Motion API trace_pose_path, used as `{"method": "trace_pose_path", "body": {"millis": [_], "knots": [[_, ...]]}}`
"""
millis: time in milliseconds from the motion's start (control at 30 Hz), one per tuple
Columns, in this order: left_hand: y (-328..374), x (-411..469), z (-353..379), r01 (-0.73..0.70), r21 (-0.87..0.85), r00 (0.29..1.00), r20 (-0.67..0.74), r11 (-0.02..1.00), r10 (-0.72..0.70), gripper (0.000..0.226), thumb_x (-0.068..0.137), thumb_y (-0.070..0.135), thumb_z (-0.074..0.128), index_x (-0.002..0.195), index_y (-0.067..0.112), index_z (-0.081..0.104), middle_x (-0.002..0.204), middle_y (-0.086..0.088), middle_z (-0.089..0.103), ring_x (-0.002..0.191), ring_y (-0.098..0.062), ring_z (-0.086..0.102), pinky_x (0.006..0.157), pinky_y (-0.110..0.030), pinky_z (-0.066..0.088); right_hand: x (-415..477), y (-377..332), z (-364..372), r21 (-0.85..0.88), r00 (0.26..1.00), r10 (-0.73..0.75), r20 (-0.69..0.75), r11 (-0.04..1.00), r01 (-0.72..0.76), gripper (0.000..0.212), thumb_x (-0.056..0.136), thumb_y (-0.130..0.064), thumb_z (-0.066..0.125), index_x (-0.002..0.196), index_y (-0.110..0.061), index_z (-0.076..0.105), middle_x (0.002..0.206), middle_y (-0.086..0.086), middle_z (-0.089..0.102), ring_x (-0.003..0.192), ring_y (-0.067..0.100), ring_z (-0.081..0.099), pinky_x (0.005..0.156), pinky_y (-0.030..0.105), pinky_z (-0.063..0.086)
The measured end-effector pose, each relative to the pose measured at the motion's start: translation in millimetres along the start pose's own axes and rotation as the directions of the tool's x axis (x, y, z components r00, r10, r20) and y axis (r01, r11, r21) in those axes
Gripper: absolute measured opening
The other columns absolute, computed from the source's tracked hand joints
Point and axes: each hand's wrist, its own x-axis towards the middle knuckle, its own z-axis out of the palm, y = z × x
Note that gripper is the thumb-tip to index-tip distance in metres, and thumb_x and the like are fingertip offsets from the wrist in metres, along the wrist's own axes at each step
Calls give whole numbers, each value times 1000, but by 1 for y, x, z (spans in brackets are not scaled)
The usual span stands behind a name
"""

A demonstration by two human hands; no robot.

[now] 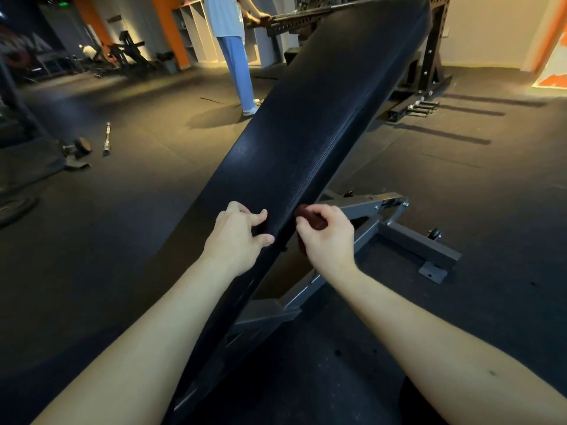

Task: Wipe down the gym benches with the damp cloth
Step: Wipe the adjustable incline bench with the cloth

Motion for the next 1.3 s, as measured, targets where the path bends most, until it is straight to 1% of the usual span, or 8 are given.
{"method": "trace_pose_path", "body": {"millis": [267, 500, 633, 767, 867, 1000, 1167, 1300], "knots": [[3, 1, -1, 23, 36, 1000, 6, 999, -24, 60, 92, 36, 73, 147, 27, 52, 129, 7, 44, 116, -16, 49, 96, -39, 52, 50, -14, -19, 62, 982, 73, -173, 996, -63, 18, 94, -25, 71, 111, -20, 72, 99, -10, 59, 89, -4, 56, 75, 1, 39], [3, 3, -4, 35, 23, 999, 16, 999, -35, 60, 89, 37, 76, 145, 28, 54, 127, 9, 45, 118, -16, 51, 97, -42, 54, 8, -3, -9, -6, 998, -54, 37, 999, 54, 11, 91, -26, 75, 101, -30, 71, 100, -11, 62, 94, -4, 58, 80, 5, 41], [-1, 4, -3, 38, 6, 999, 22, 999, -38, 62, 88, 39, 76, 145, 29, 54, 125, 11, 45, 117, -15, 51, 98, -41, 52, 60, -10, -24, 64, 981, -29, -189, 997, 42, 13, 93, -26, 73, 105, -22, 71, 104, -4, 63, 91, -7, 56, 81, 3, 40], [-3, 4, -1, 36, -24, 999, 12, 999, -36, 61, 88, 38, 77, 144, 30, 55, 128, 12, 43, 121, -14, 50, 104, -40, 49, 52, -16, -9, 144, 960, -20, -279, 988, 62, 15, 94, -21, 73, 107, -14, 68, 109, 2, 60, 95, -10, 54, 84, 4, 41], [-6, 5, 0, 32, -38, 999, 4, 999, -32, 59, 88, 39, 78, 143, 31, 57, 127, 13, 44, 120, -13, 50, 104, -41, 49, 6, -7, 10, 161, 977, -124, -171, 975, 152, 15, 91, -15, 76, 104, -13, 68, 106, 2, 57, 97, -6, 55, 86, 6, 42], [-6, 2, 1, 26, -59, 1000, 1, 998, -26, 59, 88, 37, 77, 143, 30, 57, 125, 13, 44, 120, -13, 50, 105, -40, 49, -19, 1, 8, 133, 991, -133, 31, 983, 128, 14, 90, -19, 78, 101, -20, 70, 104, -7, 58, 100, 1, 58, 87, 9, 45], [-5, 0, 0, 14, -60, 1000, 1, 998, -14, 59, 90, 36, 76, 145, 30, 55, 123, 13, 44, 119, -12, 49, 104, -37, 49, 58, -23, -15, 127, 960, -100, -263, 982, 138, 19, 92, -22, 75, 109, -14, 70, 110, -2, 58, 99, -8, 52, 87, 3, 39], [-6, -2, 2, 13, -73, 1000, -12, 997, -14, 58, 90, 35, 75, 144, 30, 56, 122, 12, 43, 118, -13, 48, 104, -36, 48, 62, -26, -5, 135, 966, -52, -254, 987, 89, 21, 96, -27, 70, 115, -18, 67, 120, -2, 53, 112, 13, 53, 92, 5, 40]]}}
